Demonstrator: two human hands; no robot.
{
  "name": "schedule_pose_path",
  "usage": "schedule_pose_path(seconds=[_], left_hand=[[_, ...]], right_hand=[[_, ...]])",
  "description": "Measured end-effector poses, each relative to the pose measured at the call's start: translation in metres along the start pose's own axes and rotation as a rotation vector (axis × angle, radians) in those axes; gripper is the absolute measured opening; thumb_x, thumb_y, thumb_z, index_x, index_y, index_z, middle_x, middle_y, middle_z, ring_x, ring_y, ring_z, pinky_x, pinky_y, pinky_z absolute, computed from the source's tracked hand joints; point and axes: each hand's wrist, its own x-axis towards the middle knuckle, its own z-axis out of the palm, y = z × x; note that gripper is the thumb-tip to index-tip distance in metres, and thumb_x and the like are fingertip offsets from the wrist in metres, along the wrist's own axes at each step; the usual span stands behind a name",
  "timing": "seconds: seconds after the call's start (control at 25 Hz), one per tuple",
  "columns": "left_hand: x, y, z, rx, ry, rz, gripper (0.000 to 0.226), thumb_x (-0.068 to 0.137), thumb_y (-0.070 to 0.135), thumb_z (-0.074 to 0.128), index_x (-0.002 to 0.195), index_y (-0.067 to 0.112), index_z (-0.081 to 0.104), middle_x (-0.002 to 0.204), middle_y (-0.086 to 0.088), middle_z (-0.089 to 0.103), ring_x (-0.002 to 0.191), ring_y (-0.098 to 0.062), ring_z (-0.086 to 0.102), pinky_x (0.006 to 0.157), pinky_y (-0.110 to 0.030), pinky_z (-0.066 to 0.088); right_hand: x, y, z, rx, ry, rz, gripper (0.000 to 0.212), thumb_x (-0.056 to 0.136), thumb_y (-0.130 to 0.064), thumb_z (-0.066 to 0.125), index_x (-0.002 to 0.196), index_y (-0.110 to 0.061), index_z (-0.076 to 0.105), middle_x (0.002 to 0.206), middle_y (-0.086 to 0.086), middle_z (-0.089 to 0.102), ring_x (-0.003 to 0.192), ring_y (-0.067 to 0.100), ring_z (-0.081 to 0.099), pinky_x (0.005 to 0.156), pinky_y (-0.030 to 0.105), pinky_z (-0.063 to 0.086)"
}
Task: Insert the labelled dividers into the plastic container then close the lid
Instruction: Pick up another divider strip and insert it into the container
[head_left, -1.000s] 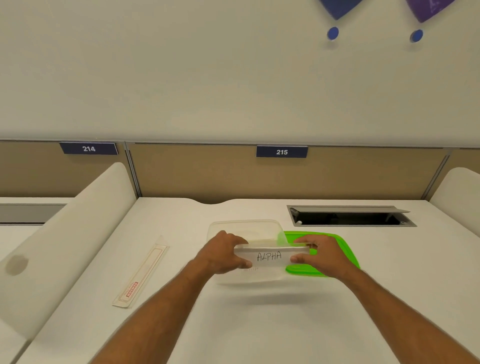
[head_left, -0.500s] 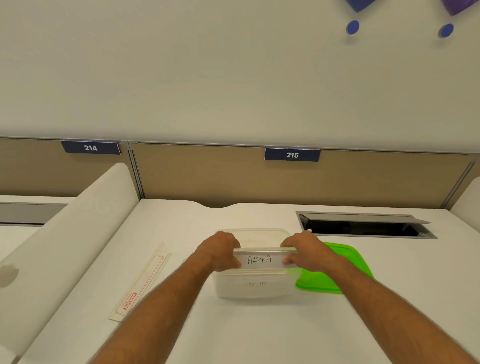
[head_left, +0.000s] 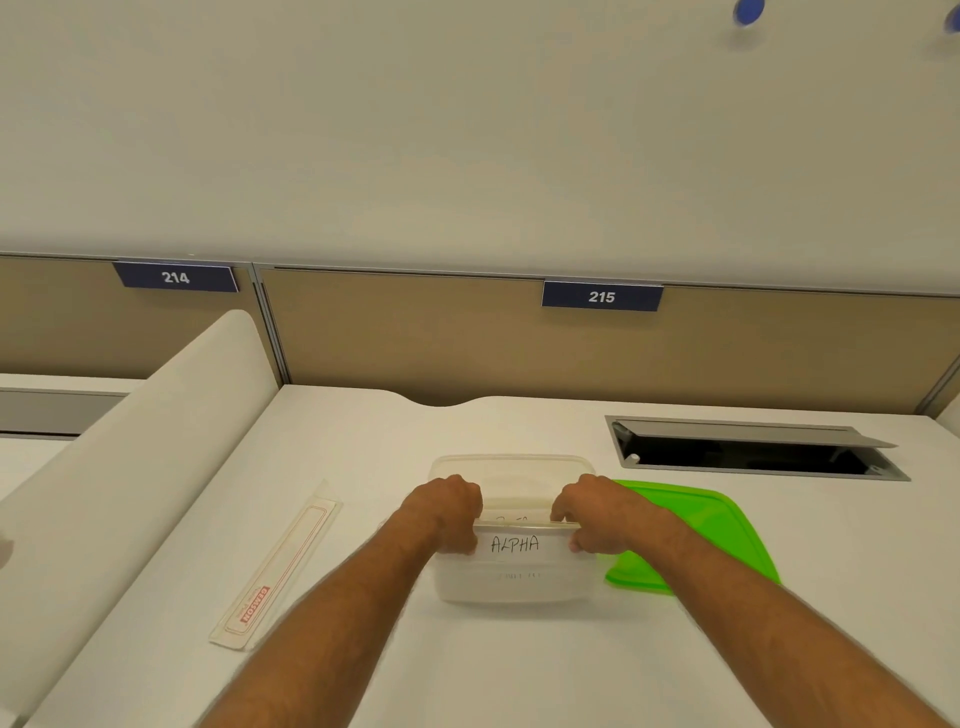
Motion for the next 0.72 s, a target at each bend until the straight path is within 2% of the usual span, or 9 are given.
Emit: schedule_pose_path(seconds=[0.28,0.44,0.72], left_hand=[[0.009,0.005,0.007,0.036,-0.057,0.002,0.048,0.079,0.024,0.072,0.125,0.016,0.057,0.123,-0.007,0.055,0.107,-0.026,0.061,0.086,-0.037,0.054],[0.012,0.008,0.009,0.056,-0.058,0.010,0.043,0.080,0.018,0.068,0.122,0.015,0.060,0.121,-0.008,0.057,0.104,-0.027,0.063,0.085,-0.037,0.055],[0.013,0.011,0.014,0.078,-0.059,0.013,0.036,0.083,0.013,0.062,0.119,0.012,0.061,0.120,-0.010,0.058,0.102,-0.029,0.063,0.084,-0.038,0.056]], right_hand=[[0.008,-0.002,0.008,-0.034,-0.069,-0.021,0.045,0.077,-0.019,0.071,0.122,-0.025,0.063,0.118,0.006,0.060,0.105,0.025,0.060,0.085,0.033,0.052],[0.010,-0.002,0.012,-0.043,-0.088,-0.034,0.042,0.078,-0.013,0.064,0.118,-0.025,0.065,0.116,0.006,0.060,0.102,0.025,0.061,0.082,0.033,0.052],[0.014,-0.003,0.015,-0.058,-0.096,-0.040,0.041,0.077,-0.010,0.063,0.115,-0.026,0.066,0.115,0.006,0.059,0.102,0.026,0.060,0.080,0.032,0.050]])
